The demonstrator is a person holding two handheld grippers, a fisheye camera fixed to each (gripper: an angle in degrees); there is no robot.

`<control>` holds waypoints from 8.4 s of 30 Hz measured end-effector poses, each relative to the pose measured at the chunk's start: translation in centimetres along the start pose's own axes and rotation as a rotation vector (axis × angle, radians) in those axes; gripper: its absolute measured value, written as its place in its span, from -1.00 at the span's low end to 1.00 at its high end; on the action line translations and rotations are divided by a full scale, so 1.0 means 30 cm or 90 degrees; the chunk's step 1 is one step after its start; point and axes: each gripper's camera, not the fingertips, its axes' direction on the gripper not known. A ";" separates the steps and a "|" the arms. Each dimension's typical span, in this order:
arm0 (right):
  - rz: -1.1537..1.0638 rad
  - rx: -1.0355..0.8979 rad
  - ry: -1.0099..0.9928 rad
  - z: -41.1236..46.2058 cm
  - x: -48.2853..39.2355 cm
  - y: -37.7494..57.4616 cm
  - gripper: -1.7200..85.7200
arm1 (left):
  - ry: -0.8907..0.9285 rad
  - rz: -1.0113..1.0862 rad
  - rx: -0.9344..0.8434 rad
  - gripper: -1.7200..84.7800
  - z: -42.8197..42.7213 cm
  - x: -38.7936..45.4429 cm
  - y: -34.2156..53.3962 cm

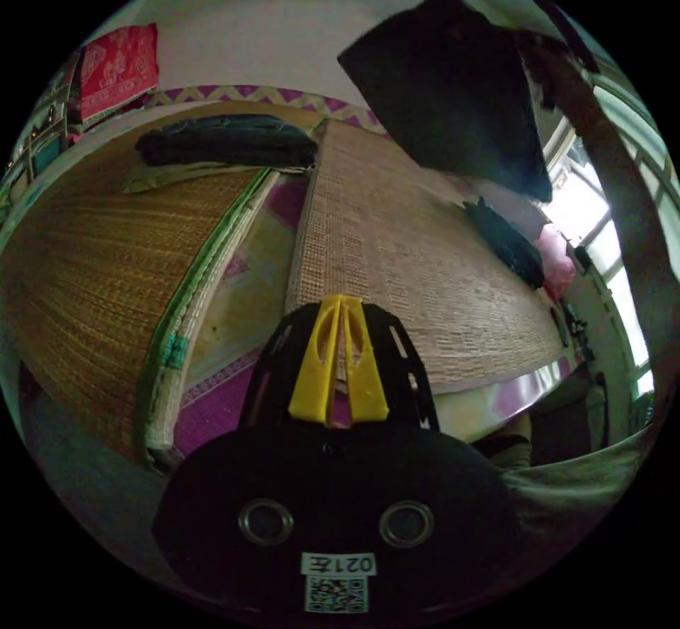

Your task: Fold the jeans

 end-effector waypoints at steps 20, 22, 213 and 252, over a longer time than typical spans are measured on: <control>0.041 -0.049 -0.133 0.094 -0.666 1.008 -0.82 | 0.024 -0.050 -0.001 -0.88 0.040 0.076 -0.009; 0.159 0.000 -0.226 0.047 -0.472 1.154 -0.84 | 0.030 -0.042 0.014 -0.93 0.055 0.110 -0.032; 0.779 -0.230 -0.057 -0.876 0.902 3.549 -0.79 | 0.043 0.101 -0.005 -0.94 -0.200 -1.105 -1.065; 0.694 0.078 -0.099 -1.563 0.002 3.217 -0.92 | -0.077 0.146 -0.167 -0.93 -0.596 -1.005 -0.576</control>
